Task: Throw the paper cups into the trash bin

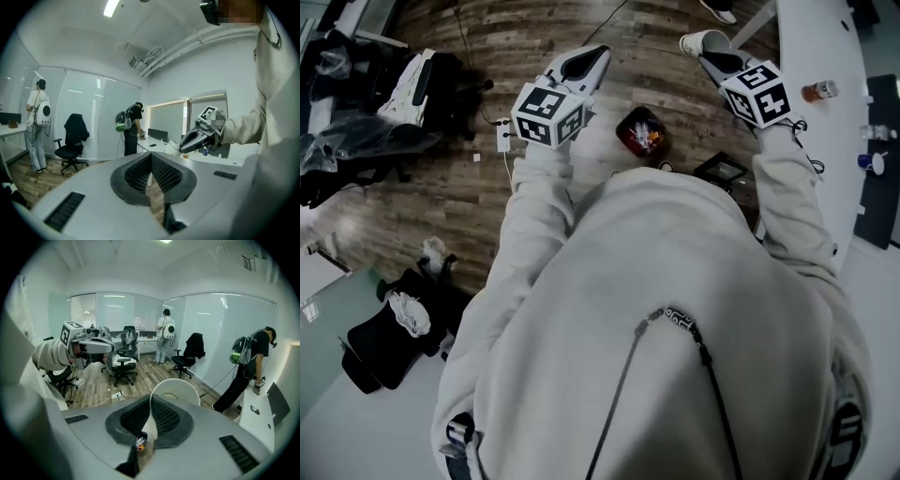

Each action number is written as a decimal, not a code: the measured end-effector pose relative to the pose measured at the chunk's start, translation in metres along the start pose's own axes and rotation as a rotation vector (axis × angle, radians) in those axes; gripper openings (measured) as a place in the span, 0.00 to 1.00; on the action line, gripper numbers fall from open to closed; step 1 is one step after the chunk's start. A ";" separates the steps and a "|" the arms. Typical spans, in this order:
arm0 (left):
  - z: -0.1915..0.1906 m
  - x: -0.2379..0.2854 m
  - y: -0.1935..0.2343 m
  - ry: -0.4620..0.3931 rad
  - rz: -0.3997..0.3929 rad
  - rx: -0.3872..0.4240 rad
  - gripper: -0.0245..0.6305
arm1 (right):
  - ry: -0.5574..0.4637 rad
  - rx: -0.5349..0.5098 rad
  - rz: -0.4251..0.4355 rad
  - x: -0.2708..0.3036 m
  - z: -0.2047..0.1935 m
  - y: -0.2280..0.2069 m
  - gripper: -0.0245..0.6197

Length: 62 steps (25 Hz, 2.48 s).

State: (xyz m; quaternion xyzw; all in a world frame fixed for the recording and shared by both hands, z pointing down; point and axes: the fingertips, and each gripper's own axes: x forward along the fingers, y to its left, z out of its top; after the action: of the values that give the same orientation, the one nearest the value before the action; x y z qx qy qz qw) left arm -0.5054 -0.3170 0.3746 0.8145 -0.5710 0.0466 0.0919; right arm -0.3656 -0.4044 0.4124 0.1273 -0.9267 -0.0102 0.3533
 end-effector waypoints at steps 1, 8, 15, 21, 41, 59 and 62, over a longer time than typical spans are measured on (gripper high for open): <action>0.004 0.000 0.003 -0.002 0.016 0.013 0.04 | -0.011 -0.009 0.005 0.003 0.005 -0.001 0.09; 0.015 0.017 0.005 -0.023 0.032 -0.001 0.04 | -0.039 -0.047 0.036 0.008 0.025 -0.013 0.09; 0.005 0.021 0.008 -0.024 0.054 -0.033 0.04 | -0.012 -0.047 0.066 0.014 0.009 -0.012 0.09; -0.020 0.029 0.008 0.002 0.034 -0.069 0.04 | -0.029 -0.048 0.155 0.028 -0.010 -0.008 0.09; -0.211 0.017 0.040 0.188 0.190 -0.332 0.04 | 0.151 -0.009 0.478 0.157 -0.154 0.052 0.09; -0.528 0.069 0.040 0.325 0.194 -0.444 0.04 | 0.326 -0.053 0.623 0.331 -0.414 0.143 0.09; -0.552 0.085 0.036 0.318 0.162 -0.450 0.04 | 0.351 -0.127 0.651 0.352 -0.449 0.158 0.09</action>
State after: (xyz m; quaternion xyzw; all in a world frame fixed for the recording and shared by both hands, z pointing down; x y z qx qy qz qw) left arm -0.4944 -0.2952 0.9335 0.7076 -0.6087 0.0531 0.3549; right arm -0.3592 -0.3056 0.9958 -0.1963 -0.8415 0.0669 0.4989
